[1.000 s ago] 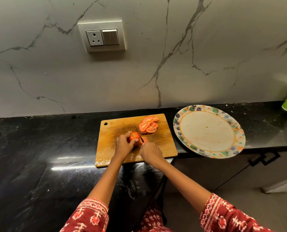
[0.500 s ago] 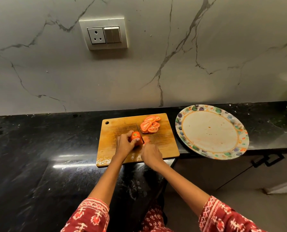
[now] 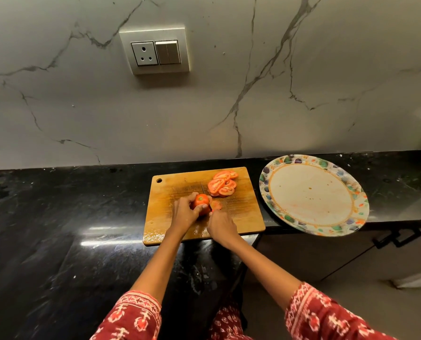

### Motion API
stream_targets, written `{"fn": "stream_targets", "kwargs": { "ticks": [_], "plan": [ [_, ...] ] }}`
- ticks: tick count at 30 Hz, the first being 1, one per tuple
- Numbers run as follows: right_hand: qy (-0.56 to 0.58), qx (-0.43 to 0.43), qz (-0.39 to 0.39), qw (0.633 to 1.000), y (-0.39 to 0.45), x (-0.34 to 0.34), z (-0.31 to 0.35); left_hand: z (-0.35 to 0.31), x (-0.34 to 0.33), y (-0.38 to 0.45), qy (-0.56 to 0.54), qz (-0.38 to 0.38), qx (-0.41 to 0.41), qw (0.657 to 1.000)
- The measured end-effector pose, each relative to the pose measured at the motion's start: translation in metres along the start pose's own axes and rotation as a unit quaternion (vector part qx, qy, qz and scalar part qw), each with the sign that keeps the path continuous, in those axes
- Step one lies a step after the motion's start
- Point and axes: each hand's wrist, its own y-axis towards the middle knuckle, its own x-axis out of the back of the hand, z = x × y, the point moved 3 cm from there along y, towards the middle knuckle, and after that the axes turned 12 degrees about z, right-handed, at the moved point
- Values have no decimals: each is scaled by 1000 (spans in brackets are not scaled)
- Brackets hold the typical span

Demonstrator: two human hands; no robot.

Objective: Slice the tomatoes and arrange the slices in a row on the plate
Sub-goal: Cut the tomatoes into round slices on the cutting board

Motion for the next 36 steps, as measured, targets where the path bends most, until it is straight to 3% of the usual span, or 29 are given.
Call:
{"fn": "stream_targets", "kwargs": {
  "ticks": [14,24,36],
  "plan": [
    [-9,-7,20,1000,2,-3,0,-4,1,-5,-3,-5,-6,1000],
    [-88,15,9,996,-29,-23,-37,-7,8,-3,-15,-2,5,1000],
    [5,26,-51,998,-29,13,-8,-10,3,-14,-15,5,-12,1000]
  ]
}}
